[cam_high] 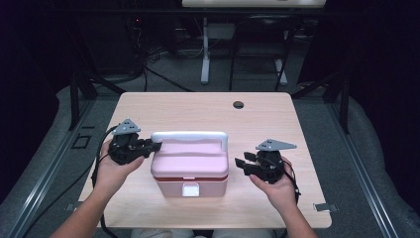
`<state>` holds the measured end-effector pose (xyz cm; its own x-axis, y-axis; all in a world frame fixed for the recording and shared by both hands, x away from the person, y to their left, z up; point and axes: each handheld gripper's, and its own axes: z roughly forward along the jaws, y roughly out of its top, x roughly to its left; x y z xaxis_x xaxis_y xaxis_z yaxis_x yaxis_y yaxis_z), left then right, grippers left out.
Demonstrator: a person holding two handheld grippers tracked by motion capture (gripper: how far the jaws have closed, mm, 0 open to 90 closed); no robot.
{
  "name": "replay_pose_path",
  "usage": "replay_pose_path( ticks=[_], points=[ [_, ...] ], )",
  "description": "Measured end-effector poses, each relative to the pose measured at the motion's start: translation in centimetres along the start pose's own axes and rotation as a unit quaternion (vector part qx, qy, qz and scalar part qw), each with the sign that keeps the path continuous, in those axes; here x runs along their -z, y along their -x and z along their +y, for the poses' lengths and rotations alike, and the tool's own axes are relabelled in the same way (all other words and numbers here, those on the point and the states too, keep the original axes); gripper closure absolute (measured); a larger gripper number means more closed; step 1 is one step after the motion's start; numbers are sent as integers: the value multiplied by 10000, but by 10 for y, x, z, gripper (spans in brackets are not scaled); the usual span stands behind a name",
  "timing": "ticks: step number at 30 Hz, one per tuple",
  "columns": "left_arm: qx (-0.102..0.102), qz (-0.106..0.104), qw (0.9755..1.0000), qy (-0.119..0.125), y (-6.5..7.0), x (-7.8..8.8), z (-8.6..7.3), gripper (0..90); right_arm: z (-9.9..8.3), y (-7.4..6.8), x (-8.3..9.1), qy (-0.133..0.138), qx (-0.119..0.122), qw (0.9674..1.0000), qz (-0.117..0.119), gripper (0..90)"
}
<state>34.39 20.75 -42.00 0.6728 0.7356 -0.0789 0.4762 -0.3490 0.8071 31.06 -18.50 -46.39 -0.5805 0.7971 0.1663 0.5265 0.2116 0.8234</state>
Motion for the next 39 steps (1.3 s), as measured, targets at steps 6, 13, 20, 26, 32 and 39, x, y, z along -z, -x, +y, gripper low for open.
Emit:
replay_pose_path(
  ticks=[6, 13, 20, 26, 32, 39],
  points=[
    [31, 4, 10000, -12, -1, -1, 1, 737, 14, -6, 6, 100, 94, 9999, 83, 554],
    [56, 17, 10000, -22, -2, -1, 3, 736, 27, -13, 5, 134, 243, 9994, 188, 554],
    [83, -1, 10000, -31, -3, -2, 3, 737, 36, -20, 3, 152, 304, 9991, 264, 554],
    [86, -8, 9999, -56, -3, -2, 3, 737, 43, -24, -7, 89, 398, 9988, 283, 557],
    [89, -21, 9999, -66, -3, -2, 3, 737, 46, -20, -16, 22, 339, 9990, 291, 566],
    [81, -16, 9999, -67, -3, -3, 2, 736, 49, -19, -24, -20, 304, 9991, 296, 604]
  ],
)
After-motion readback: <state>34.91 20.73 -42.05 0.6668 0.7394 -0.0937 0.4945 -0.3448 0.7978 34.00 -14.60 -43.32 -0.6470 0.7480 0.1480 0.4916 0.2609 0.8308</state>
